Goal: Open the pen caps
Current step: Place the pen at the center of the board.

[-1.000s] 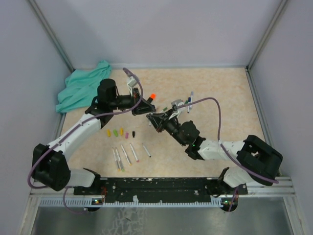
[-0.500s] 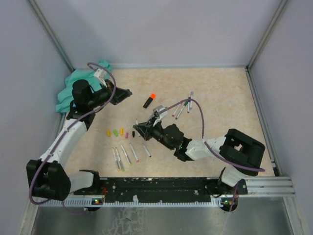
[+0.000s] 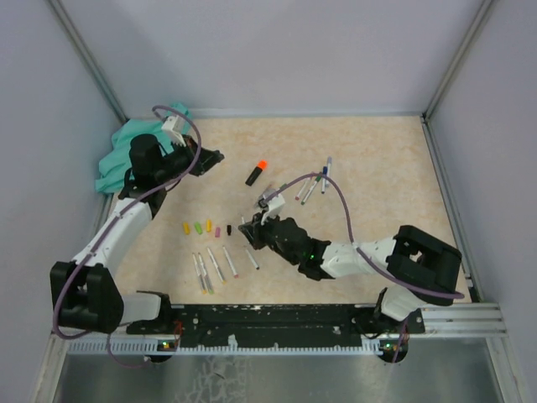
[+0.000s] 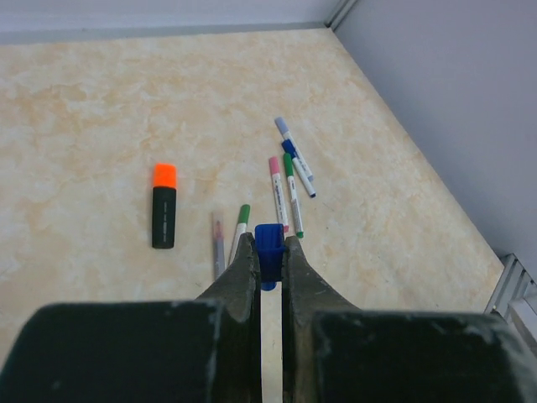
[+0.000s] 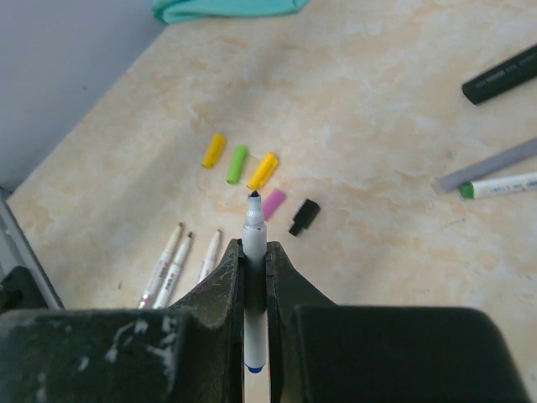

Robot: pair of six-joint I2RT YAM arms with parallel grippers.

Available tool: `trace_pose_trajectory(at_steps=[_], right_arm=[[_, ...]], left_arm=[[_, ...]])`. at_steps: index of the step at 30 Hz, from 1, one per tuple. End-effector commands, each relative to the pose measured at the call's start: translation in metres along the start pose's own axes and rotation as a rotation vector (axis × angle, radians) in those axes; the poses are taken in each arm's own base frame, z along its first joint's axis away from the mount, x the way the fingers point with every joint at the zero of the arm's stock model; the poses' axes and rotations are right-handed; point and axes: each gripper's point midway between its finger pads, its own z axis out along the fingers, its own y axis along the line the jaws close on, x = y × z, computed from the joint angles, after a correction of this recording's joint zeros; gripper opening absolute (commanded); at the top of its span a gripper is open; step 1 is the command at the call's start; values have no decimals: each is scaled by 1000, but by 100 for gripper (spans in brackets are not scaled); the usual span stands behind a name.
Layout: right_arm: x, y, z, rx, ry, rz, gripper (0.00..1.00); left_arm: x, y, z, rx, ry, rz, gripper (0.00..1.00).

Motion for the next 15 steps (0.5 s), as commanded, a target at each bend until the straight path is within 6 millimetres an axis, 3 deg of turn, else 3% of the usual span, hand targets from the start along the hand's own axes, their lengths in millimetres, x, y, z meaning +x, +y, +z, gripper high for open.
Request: trace_pose_trajectory(at_steps=[1,9,15], right_arm=[[-6,-9,-10,136,43,-83,0],[58,-40,-25,313,267,-119,0],[83,-49,-31,344,325,-83,0]], left_arm=[[9,7,11,-7,67,-48,0],[15,18,13,-62,101,-77,0],[18,19,14,-56,110,-90,0]])
